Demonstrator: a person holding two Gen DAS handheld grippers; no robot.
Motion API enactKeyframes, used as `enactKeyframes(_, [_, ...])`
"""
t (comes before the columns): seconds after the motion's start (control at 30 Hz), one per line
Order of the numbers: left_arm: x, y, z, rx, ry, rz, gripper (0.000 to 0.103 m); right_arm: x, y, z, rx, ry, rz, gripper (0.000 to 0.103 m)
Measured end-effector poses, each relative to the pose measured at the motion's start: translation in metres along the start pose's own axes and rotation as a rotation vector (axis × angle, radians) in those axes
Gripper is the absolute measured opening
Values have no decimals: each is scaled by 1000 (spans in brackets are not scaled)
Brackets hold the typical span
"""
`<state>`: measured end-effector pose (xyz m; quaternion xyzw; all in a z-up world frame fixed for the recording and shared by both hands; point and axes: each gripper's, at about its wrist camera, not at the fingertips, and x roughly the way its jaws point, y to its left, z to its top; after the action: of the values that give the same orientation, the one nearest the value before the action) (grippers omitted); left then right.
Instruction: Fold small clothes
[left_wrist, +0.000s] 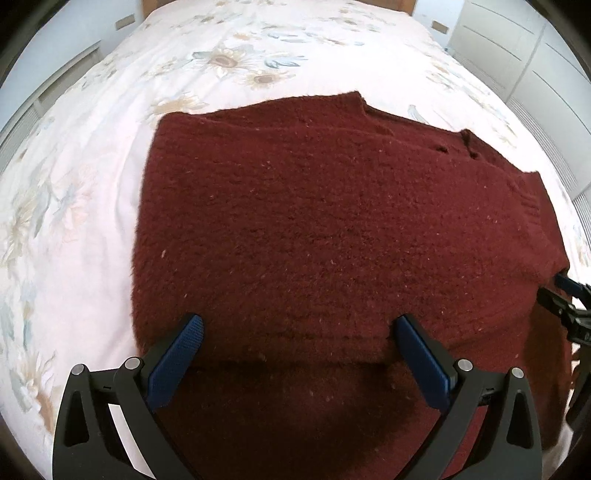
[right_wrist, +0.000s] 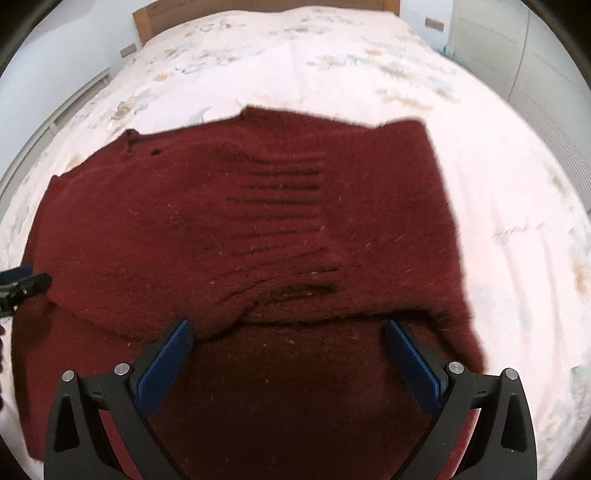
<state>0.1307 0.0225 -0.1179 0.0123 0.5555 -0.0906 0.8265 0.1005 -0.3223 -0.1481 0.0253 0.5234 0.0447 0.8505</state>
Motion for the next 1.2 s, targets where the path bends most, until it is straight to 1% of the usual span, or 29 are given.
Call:
enactKeyframes(0.07, [-13,-1,0,-6,-7,19,102,-15,0,1,-18,-26,-20,103])
enactKeyframes(0.2, [-42,-2,-5,-1,-28,27,102,-51,-7,1,-10,-78,-28,103])
enactKeyframes(0.3, [-69,1,-14,2,-58,36,102,-78,-15,-6,4,-113,-39,103])
enactKeyframes(0.4, [-93,5,-30,-5,-87,36,102,-96,-24,-16,31,-130,-45,103])
enactKeyframes(0.47, [-102,7,-40,-9,-87,30,102,-107,-31,-27,48,-135,-47,103])
enactKeyframes(0.57, [-100,3,-52,-32,-65,28,102,-117,-38,-43,70,-132,-55,103])
enactKeyframes(0.67, [-105,9,-70,-59,-58,37,102,-119,-45,-59,93,-119,-55,103])
enactKeyframes(0.8, [-107,17,-95,-53,-27,76,102,-119,-55,-86,125,-88,-58,103])
enactKeyframes(0.97, [-96,19,-124,-53,29,64,102,-112,-62,-121,157,-28,-44,103])
enactKeyframes(1.1, [-85,20,-144,-58,80,42,102,-100,-61,-148,167,49,-28,103])
enactKeyframes(1.2, [-75,17,-155,-47,123,13,102,-89,-56,-162,151,110,-44,103])
